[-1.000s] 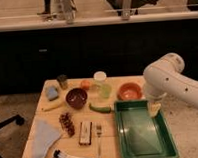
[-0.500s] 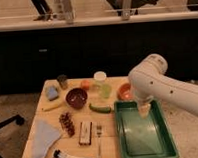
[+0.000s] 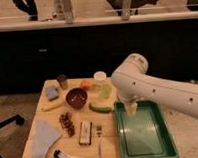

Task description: Place banana in paper cup

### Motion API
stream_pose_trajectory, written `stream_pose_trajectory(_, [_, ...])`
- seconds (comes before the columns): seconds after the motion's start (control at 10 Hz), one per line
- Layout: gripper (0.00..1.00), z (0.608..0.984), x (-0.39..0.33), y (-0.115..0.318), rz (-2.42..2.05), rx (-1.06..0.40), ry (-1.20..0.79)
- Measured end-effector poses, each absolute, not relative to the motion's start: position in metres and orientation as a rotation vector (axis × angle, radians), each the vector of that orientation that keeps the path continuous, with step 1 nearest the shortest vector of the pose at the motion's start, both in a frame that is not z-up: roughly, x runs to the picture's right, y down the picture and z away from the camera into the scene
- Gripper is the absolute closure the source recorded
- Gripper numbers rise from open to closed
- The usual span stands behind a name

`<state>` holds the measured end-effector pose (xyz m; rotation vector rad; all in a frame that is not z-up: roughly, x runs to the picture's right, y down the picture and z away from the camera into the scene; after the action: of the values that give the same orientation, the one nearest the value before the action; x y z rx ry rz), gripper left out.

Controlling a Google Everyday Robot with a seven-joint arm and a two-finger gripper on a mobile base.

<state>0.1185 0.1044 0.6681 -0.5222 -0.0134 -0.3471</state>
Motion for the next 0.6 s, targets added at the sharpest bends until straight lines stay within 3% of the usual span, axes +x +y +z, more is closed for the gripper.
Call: stream_pose_trajectory(0.6, [0.20,0.672,0.079,0.108,-0.416,-0.542,-0.058])
